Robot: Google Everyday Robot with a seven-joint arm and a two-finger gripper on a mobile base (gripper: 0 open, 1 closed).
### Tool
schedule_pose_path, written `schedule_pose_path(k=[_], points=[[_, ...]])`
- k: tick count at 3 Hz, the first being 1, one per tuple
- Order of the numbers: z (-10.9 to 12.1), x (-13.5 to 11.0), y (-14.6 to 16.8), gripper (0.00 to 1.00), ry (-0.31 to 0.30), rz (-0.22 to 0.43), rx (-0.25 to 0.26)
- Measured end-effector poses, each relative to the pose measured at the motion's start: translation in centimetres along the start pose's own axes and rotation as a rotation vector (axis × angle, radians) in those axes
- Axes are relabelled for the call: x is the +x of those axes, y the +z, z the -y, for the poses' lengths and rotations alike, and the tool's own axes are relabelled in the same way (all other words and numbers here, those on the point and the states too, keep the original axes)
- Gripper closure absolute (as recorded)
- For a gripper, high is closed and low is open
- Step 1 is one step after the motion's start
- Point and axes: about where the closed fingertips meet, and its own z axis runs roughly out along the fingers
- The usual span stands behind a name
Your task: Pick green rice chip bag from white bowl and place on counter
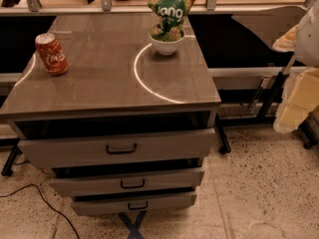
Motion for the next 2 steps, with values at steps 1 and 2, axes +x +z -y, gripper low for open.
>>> schedule_pose_path(k=[1,2], points=[[0.0,0.0,0.0,0.0,0.0,0.0,0.0],[2.4,-1.5,1.5,0.0,-0.022,0.036,-0.004]])
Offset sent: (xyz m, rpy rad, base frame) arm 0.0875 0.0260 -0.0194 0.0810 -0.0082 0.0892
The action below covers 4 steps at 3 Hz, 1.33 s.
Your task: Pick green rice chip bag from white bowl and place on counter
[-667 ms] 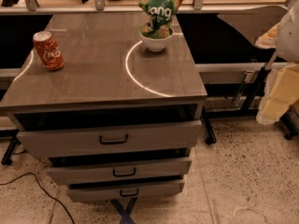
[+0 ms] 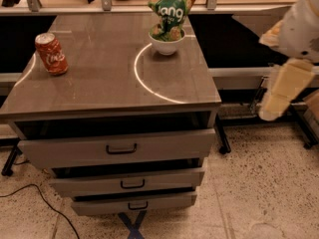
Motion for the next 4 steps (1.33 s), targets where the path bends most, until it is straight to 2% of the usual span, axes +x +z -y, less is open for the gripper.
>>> schedule_pose_path(k=[1,2,3,4], points=[[5.5,-2.4,2.4,0.0,-0.031,0.044,0.039],[12.3,-5.8,4.1,0.0,-0.049,0.107,0.13],[13.5,-6.5,4.0,0.0,-0.051,0.126,0.151],[13.6,-6.6,4.1,0.0,-0.042,0.132,0.156]])
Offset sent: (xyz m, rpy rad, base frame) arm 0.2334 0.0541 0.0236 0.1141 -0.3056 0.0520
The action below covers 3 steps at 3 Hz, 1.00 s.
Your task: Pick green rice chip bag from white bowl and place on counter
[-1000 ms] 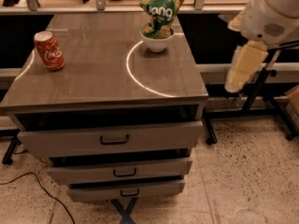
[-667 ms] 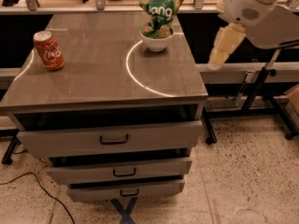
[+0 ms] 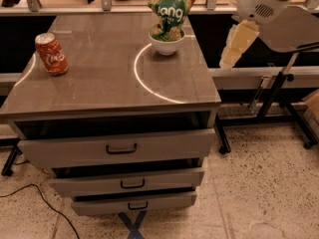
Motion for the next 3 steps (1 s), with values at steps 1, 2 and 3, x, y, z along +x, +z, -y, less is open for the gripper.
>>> schedule_pose_path(k=[1,2,3], points=[[1.2,-0.5,2.0,0.0,0.097,0.053,0.062],[3.8,-1.1,4.9,0.0,0.255,0.134,0.141],[8.3,-2.2,6.9,0.0,0.396,0.252,0.246]])
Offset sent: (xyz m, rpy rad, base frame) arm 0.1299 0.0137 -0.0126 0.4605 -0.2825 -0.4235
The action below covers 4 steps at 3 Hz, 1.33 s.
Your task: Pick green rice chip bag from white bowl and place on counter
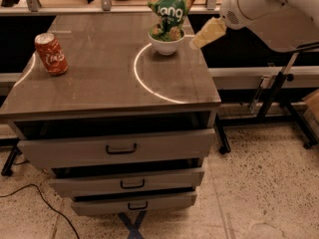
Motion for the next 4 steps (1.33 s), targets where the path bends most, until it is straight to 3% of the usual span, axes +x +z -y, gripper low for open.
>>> schedule_pose_path(k=[1,2,4], points=[[4.2,-3.7,2.8,0.0,0.145,0.165,0.083],[3.7,-3.5,2.9,0.0,0.147,0.16,0.069],[1.8,-5.6,6.9,0.0,0.308,0.257,-0.005]])
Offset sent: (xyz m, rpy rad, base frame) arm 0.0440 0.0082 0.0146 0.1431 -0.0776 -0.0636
